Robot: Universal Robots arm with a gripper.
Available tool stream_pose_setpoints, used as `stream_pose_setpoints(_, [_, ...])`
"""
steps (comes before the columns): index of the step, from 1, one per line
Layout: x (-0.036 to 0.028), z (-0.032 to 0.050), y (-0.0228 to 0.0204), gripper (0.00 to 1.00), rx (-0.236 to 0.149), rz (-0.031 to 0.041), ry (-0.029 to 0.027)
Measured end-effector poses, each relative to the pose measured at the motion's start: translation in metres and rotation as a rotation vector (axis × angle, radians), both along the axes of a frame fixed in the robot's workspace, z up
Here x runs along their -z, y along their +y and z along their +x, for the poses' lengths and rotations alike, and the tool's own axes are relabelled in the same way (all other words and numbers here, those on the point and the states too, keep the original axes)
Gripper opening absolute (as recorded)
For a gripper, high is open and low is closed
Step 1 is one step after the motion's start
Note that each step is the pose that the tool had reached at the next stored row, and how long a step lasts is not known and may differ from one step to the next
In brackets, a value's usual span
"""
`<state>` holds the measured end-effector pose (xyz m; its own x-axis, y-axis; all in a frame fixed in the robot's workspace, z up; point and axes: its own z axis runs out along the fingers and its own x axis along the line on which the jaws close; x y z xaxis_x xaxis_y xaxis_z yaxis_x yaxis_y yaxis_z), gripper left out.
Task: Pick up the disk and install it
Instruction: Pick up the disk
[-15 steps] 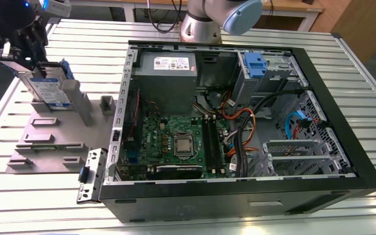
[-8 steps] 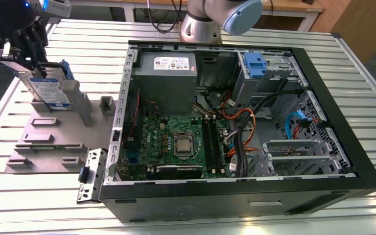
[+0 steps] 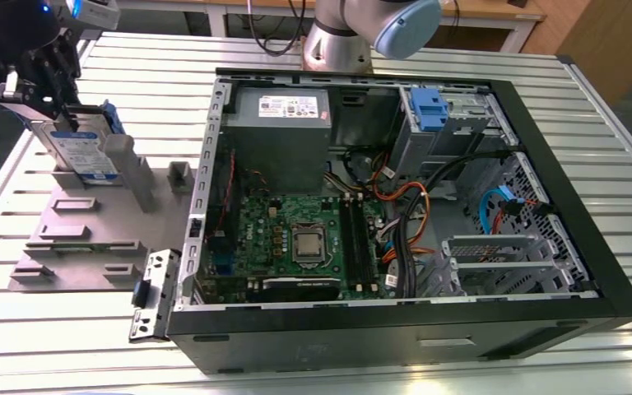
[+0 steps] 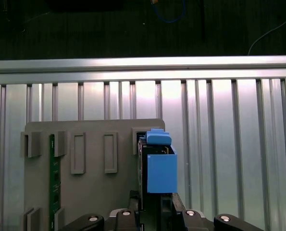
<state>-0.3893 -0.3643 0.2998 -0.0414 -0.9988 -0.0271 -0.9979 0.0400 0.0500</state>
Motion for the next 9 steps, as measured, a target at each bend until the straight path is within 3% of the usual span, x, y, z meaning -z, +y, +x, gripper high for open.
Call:
stream_pose_setpoints(5, [-0.0009,0.0,0.0,0.35,0.0,0.0002,-0.0005])
stream_pose_setpoints(9, [-0.0064,0.0,0.0,0.35,0.0,0.0001,-0.0001])
